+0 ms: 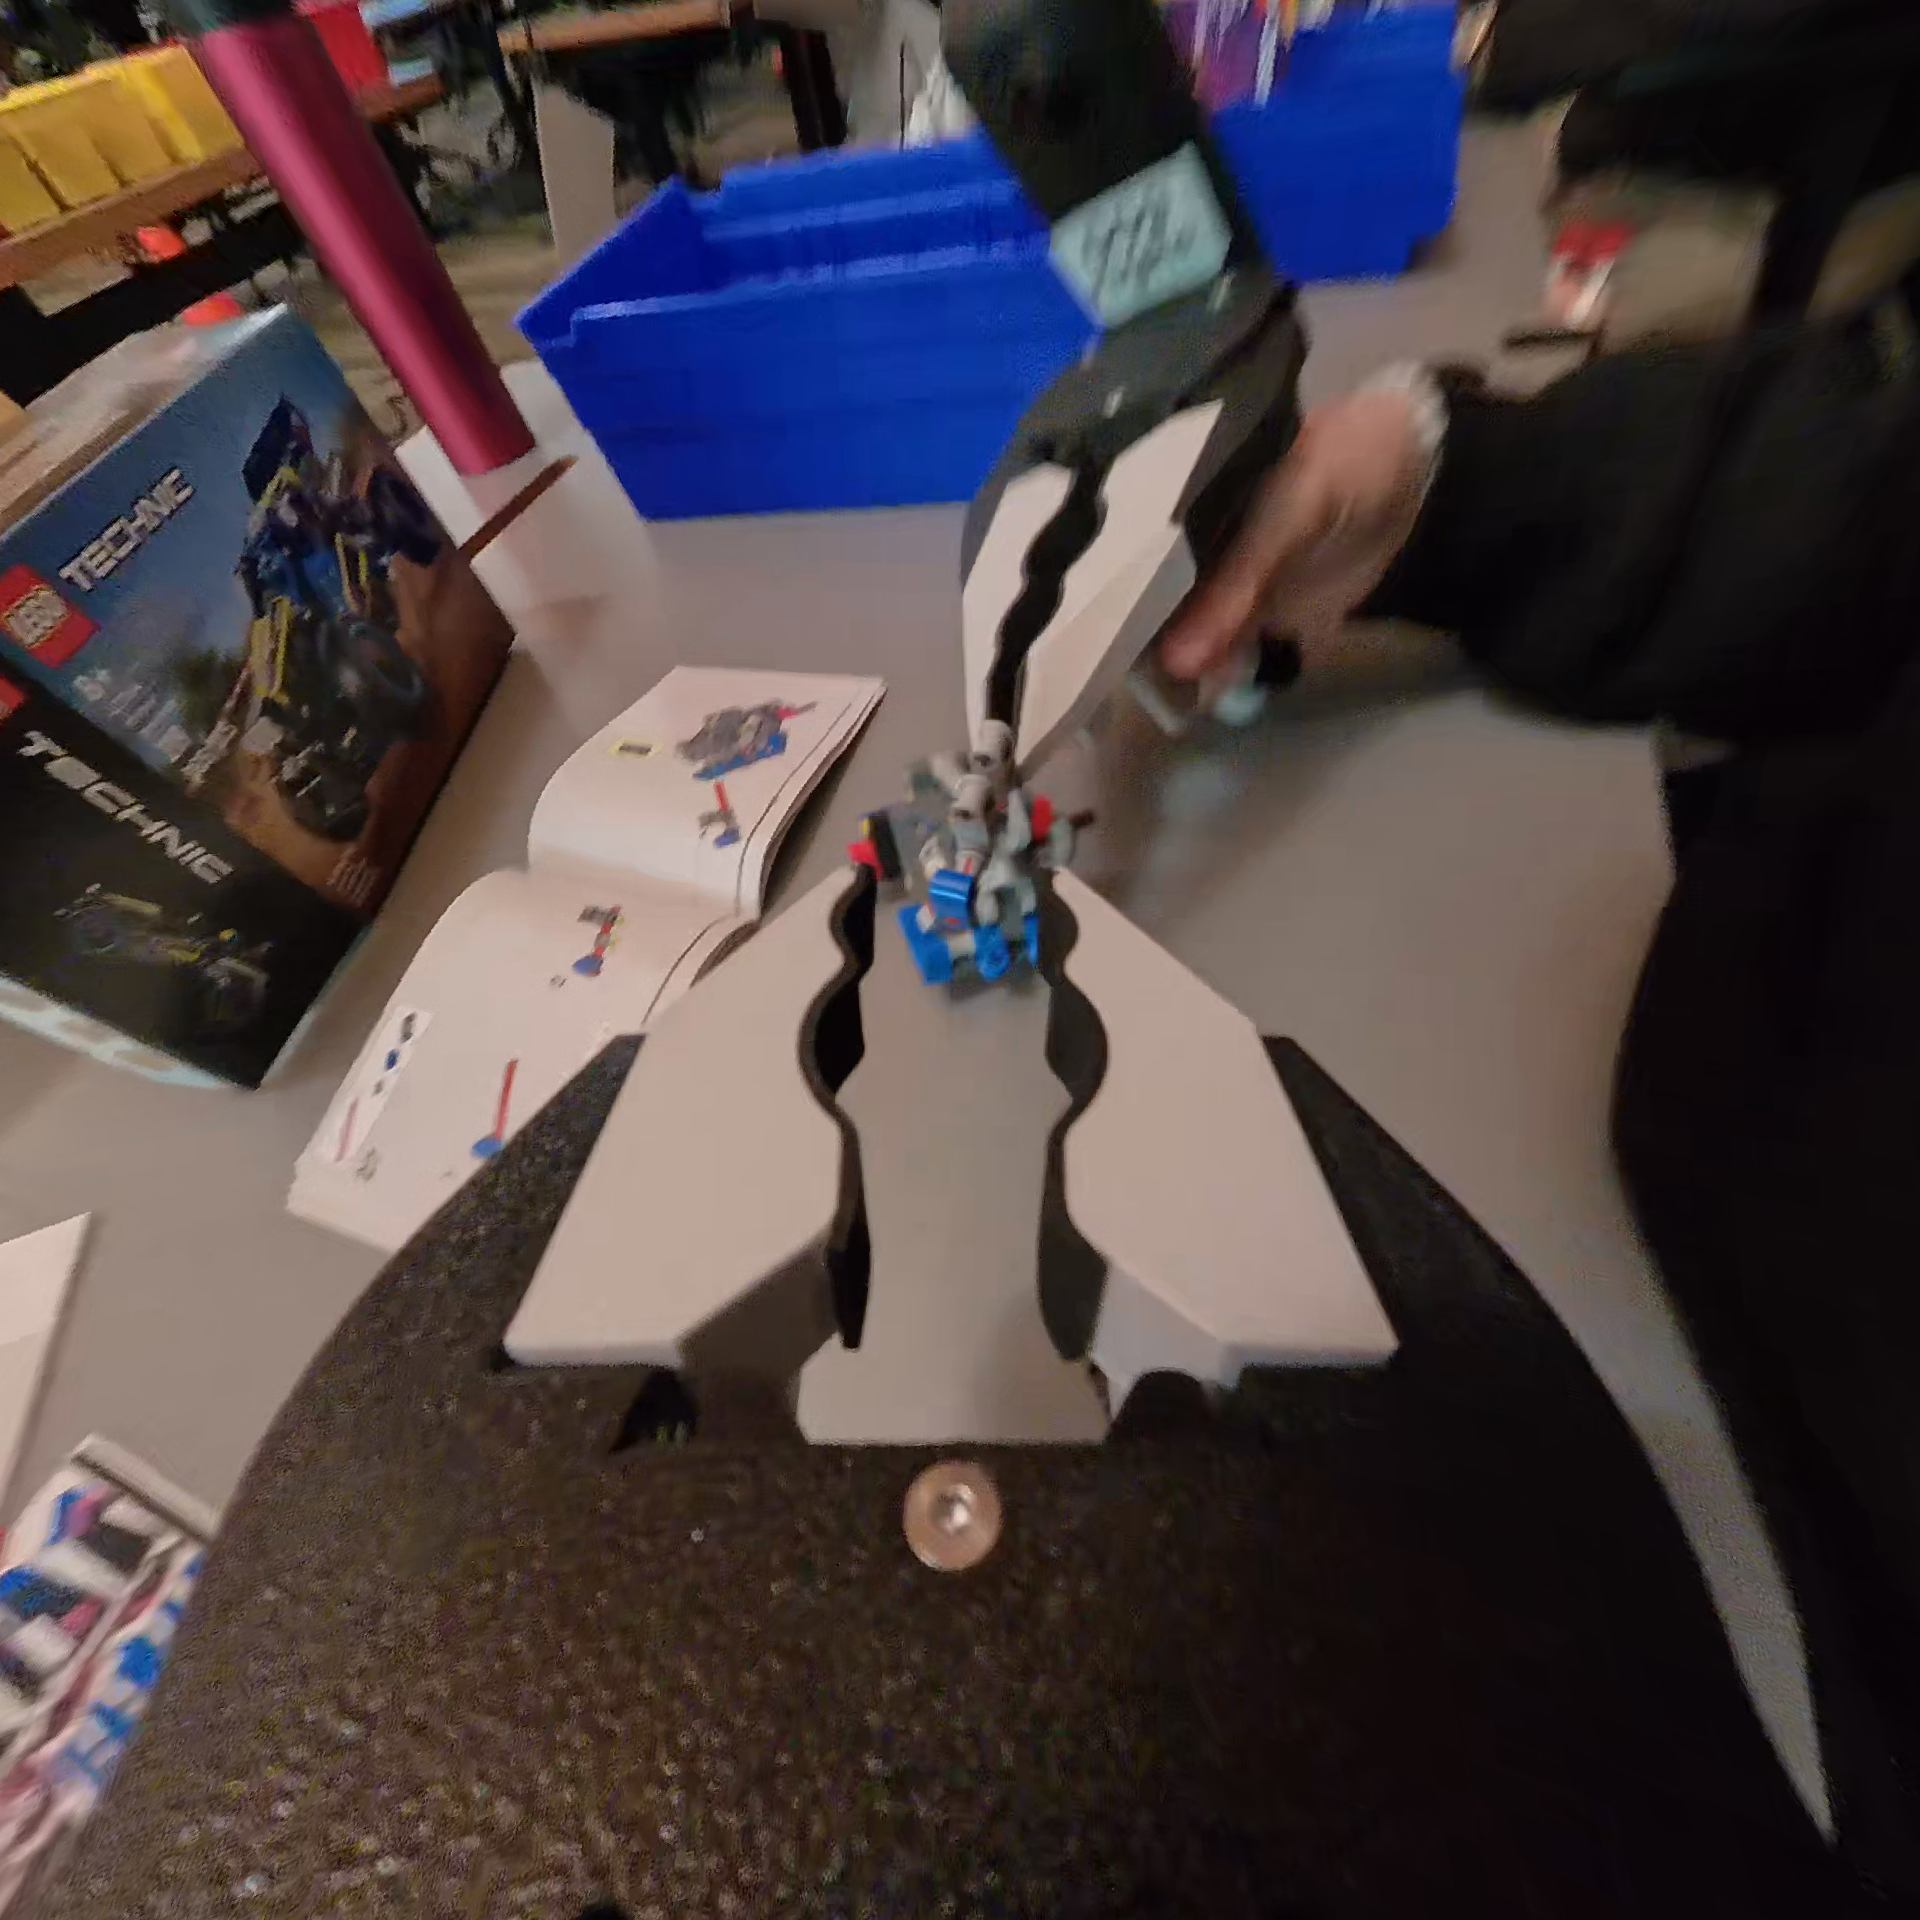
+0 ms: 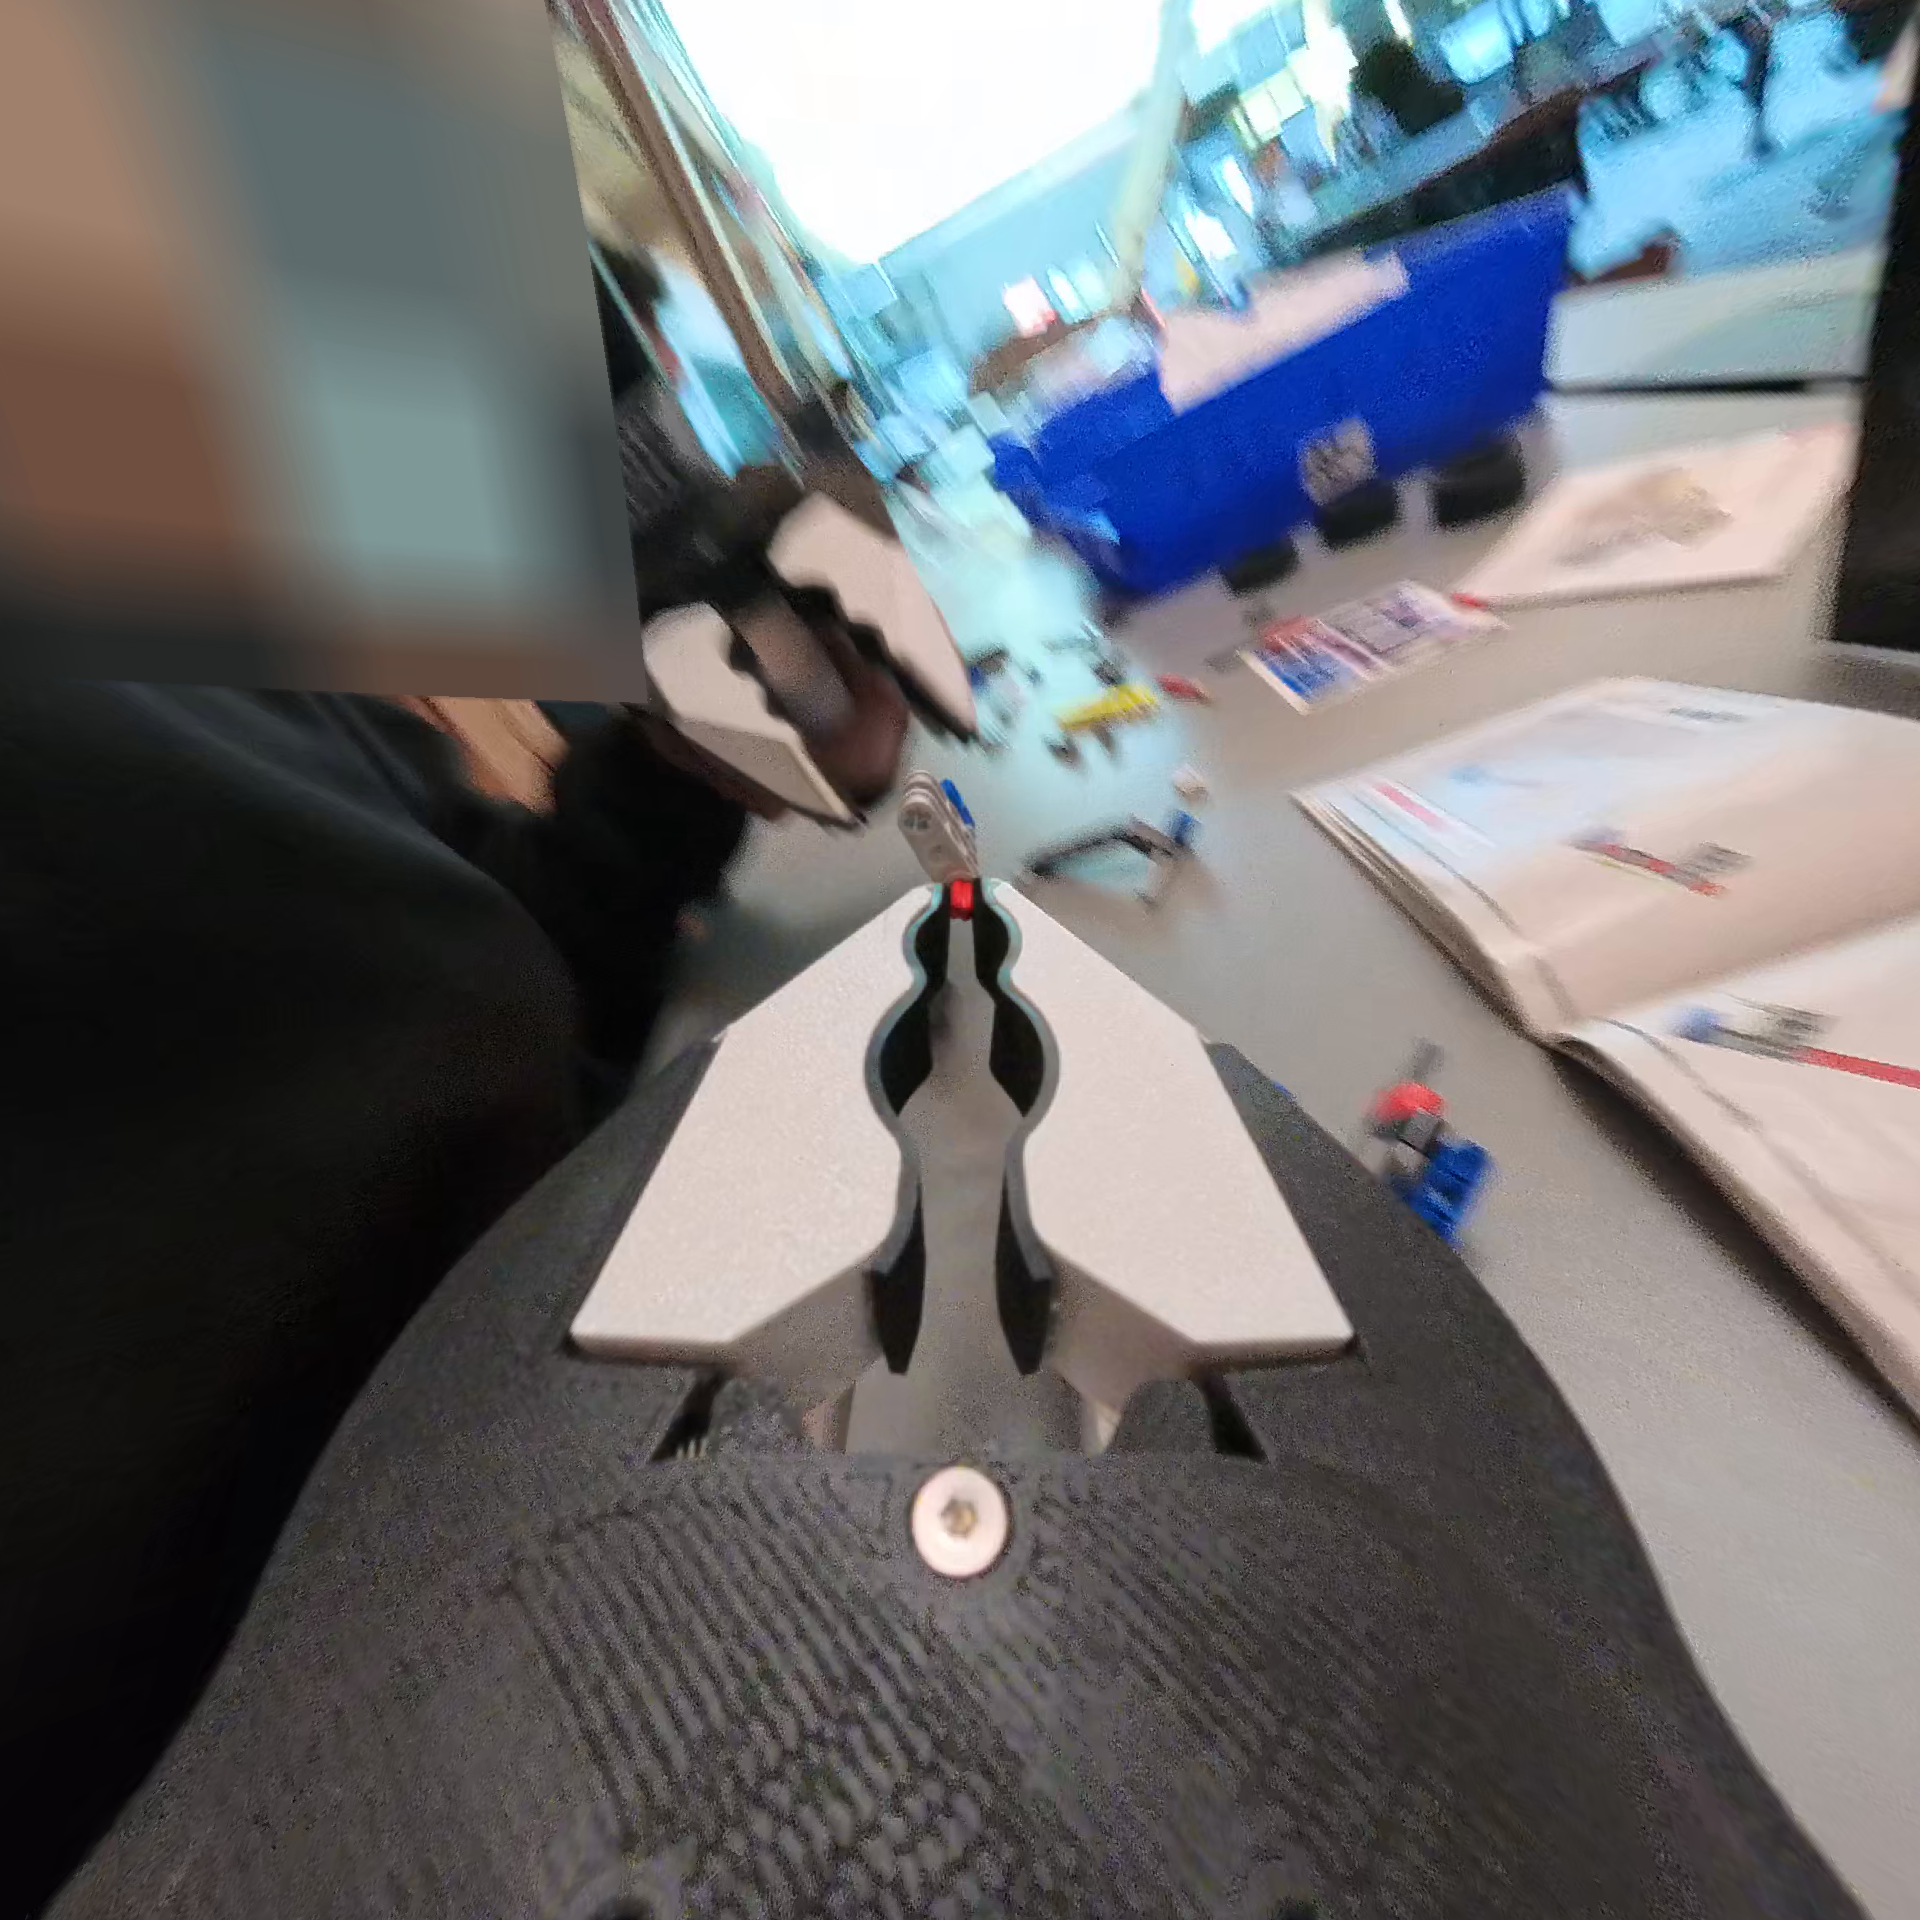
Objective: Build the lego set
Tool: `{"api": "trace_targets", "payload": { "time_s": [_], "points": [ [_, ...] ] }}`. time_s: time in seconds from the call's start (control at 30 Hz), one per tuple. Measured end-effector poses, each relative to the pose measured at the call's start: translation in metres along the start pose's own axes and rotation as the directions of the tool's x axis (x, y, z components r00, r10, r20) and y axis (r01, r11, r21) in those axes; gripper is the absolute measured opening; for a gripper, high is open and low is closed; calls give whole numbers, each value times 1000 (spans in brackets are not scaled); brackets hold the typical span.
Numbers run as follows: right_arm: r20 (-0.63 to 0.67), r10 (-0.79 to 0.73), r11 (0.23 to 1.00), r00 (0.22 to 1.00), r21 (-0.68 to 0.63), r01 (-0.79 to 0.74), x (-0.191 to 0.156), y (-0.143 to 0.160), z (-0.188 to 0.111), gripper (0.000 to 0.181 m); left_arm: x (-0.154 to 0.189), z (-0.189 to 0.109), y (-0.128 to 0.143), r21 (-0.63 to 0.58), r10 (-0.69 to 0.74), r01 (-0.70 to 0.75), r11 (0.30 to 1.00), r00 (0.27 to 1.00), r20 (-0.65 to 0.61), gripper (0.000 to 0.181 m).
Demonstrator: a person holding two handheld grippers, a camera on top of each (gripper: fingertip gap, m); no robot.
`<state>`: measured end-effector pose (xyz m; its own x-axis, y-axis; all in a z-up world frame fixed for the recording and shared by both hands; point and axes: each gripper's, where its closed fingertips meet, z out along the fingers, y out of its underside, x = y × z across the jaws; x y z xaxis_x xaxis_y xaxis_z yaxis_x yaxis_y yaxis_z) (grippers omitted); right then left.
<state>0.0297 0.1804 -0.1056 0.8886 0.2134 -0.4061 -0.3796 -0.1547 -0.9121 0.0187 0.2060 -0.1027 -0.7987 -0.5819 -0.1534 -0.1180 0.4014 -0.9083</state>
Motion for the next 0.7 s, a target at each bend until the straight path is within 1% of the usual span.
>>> {"api": "trace_targets", "payload": {
  "time_s": [0.03,0.1,0.17,0.27,0.33,0.4,0.47,0.57,0.63,0.67,0.7],
  "points": [
    [-78,-70,992,994,-113,61,6,8,-1,2,-1,-1,5,-36,35,-35,999,999,13,30],
    [-183,-238,929,954,-330,169,13,18,-4,2,3,2,9,-74,77,-77,994,997,2,31],
    [-217,-385,833,897,-500,237,16,22,-7,2,14,11,11,-79,81,-84,993,996,-35,29],
    [-180,-514,680,839,-682,271,17,34,-7,2,25,27,21,-125,114,-120,985,992,-51,26],
    [-132,-555,603,821,-744,287,15,43,-6,2,23,33,34,-190,160,-162,968,987,-23,26],
    [-110,-574,562,812,-774,293,12,48,-6,2,26,37,44,-231,182,-184,955,983,-27,26],
    [-90,-577,529,812,-799,287,7,53,-7,3,35,40,48,-230,174,-183,956,983,-60,25],
    [-81,-539,519,838,-815,256,-1,59,-4,3,43,46,53,-233,160,-177,956,983,-89,20],
    [-101,-514,538,852,-812,228,-1,60,0,3,44,49,59,-251,131,-151,956,987,-94,12],
    [-99,-474,546,875,-812,204,-4,64,1,3,45,50,63,-263,117,-140,955,988,-104,6],
    [-96,-446,553,890,-811,190,-5,67,3,3,46,51,66,-274,99,-125,954,989,-108,5]
  ]
}}
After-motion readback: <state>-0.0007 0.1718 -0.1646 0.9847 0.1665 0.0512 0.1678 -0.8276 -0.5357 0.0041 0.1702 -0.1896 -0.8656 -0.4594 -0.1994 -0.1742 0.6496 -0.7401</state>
